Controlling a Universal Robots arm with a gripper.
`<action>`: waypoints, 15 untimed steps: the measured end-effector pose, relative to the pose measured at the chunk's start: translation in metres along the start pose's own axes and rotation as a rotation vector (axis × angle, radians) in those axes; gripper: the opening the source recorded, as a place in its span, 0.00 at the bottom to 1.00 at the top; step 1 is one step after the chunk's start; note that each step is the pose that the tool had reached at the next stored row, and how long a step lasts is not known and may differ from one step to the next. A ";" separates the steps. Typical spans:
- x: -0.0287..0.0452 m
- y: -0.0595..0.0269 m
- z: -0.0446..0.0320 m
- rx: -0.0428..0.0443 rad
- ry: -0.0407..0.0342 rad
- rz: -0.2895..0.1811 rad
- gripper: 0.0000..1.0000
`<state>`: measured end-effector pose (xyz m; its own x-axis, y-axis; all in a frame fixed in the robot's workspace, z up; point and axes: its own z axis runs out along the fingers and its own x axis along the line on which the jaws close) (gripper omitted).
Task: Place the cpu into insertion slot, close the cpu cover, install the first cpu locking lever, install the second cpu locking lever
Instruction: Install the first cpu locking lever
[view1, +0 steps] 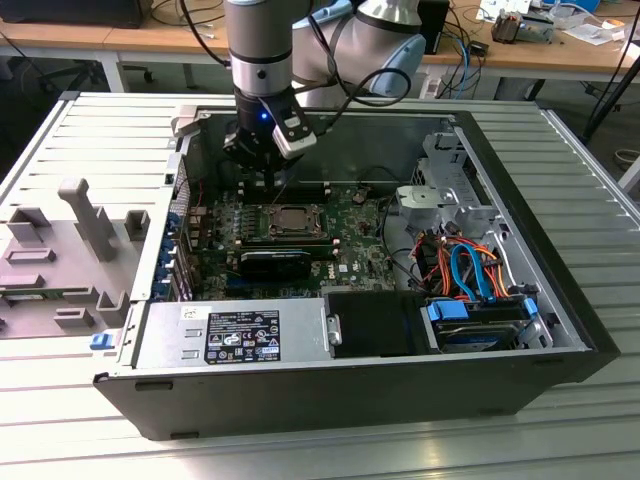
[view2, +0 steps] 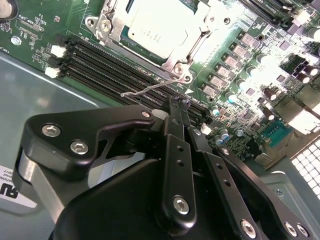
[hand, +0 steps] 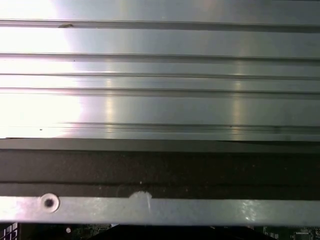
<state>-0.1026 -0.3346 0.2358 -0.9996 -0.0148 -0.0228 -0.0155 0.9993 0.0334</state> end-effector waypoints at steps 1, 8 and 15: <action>0.0000 0.0000 0.0003 0.0000 0.0000 0.000 0.11; 0.0000 -0.0001 0.0017 0.0000 0.0000 0.000 0.11; 0.0001 -0.0001 0.0030 0.0000 0.0000 0.000 0.11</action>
<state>-0.1026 -0.3346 0.2328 -0.9996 -0.0148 -0.0228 -0.0156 0.9993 0.0334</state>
